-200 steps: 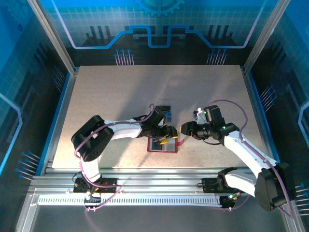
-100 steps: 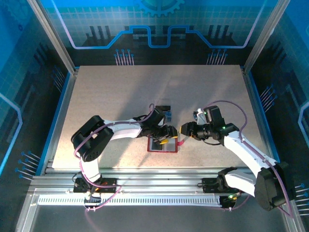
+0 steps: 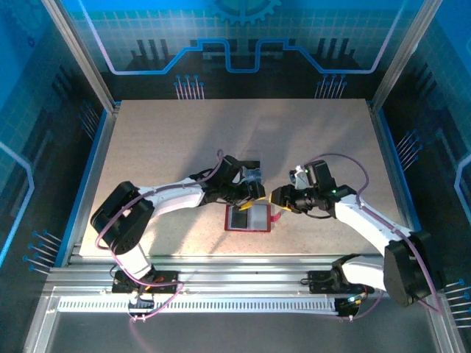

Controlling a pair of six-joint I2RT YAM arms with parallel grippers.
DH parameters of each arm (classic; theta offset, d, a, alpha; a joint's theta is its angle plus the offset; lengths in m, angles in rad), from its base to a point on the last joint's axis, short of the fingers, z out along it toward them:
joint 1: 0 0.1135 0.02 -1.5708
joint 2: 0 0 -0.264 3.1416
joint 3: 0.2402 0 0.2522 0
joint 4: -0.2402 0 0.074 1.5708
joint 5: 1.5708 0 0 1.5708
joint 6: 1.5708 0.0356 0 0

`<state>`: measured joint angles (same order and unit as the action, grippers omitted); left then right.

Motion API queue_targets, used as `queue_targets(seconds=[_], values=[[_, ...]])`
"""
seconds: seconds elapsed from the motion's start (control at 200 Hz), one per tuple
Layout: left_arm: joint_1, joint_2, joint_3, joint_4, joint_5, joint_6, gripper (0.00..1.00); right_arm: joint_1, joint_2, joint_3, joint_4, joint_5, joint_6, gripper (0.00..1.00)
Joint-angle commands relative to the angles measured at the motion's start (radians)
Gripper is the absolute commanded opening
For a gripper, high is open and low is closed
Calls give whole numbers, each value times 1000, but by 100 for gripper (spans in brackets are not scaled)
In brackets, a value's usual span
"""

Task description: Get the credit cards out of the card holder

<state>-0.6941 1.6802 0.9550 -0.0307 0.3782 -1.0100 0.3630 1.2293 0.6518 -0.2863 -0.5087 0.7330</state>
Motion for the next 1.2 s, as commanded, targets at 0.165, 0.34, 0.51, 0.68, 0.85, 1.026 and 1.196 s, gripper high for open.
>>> queue_targets(seconds=[0.165,0.34,0.51,0.68,0.85,1.026,1.196], values=[[49,-91,-103,-48,-19,34,64,81,109,59,84,-1,41,48],[74,-136,-164,-57,-27,29,62,139,180,92,132,11,62,47],[95,-158,-209,-42,-20,24,56,180,241,98,183,18,87,46],[100,-156,-227,-28,-22,25,41,208,283,93,214,25,97,45],[99,-135,-248,26,-10,2,29,222,325,84,248,17,107,44],[100,-119,-248,36,-1,4,15,236,369,74,294,1,125,42],[100,-103,-252,38,-11,11,10,252,401,81,313,-5,132,41]])
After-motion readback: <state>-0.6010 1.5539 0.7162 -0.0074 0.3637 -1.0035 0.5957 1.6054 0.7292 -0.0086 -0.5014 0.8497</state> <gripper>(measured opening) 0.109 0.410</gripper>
